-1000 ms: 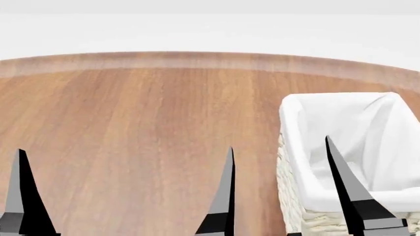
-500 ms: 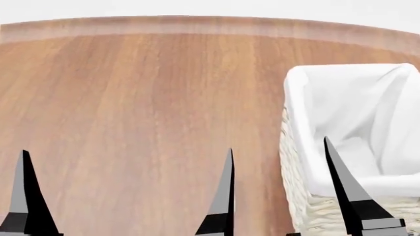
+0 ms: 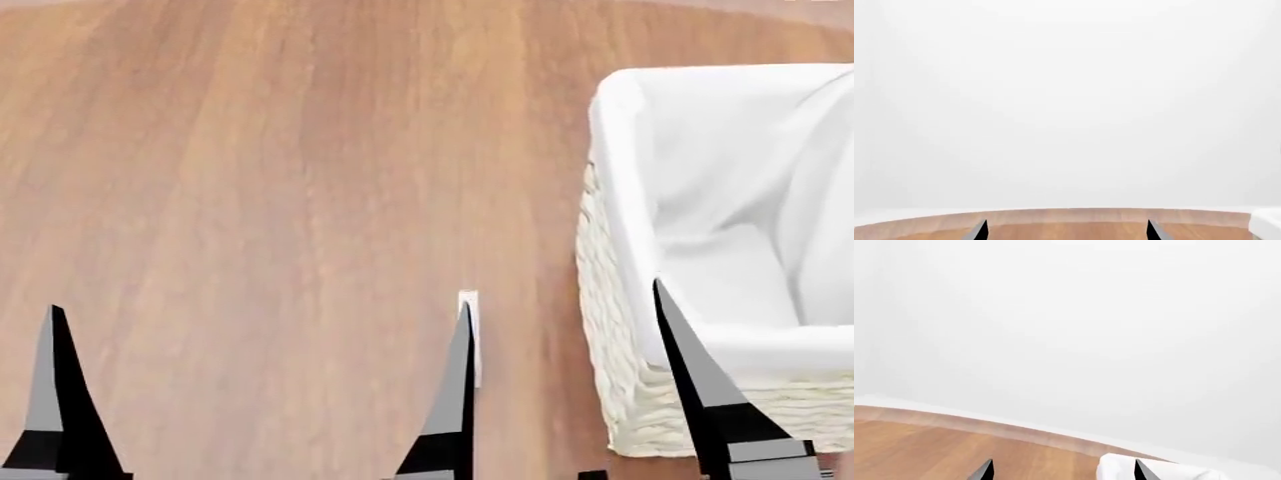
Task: Pick up the alphabet soup and the cream cheese box, and put them in the basket.
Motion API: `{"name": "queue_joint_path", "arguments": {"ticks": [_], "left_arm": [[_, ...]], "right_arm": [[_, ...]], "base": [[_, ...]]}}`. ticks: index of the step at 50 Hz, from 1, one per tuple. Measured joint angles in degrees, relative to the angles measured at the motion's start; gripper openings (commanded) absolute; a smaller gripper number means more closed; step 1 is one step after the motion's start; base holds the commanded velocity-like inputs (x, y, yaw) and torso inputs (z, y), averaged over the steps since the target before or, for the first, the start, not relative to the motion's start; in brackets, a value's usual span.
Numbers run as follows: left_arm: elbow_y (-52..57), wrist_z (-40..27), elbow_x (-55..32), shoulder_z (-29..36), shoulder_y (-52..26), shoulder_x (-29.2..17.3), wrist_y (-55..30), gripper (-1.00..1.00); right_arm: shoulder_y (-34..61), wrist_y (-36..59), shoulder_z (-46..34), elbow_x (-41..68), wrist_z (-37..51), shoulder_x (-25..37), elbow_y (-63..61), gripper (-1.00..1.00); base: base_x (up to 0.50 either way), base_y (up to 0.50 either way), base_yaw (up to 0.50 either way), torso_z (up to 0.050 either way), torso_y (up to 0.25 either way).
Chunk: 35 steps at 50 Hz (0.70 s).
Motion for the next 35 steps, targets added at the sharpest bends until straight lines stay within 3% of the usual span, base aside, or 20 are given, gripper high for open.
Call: {"name": "queue_joint_path", "arguments": {"ticks": [22, 35], "left_arm": [[-0.57, -0.59, -0.09, 0.48, -0.35, -0.48, 0.15, 1.00], [-1.08, -0.72, -1.05, 0.48, -0.22, -0.61, 1.31, 1.00]], "right_arm": [[0.33, -0.64, -0.49, 0.16, 0.69, 0.48, 0.84, 1.00], [-0.07, -2.07, -0.63, 0.67, 0.99, 0.82, 1.36, 1.00]], "base": [[0.00, 0.00, 0.00, 0.000, -0.141], [0.00, 0.00, 0.00, 0.000, -0.004]]}}
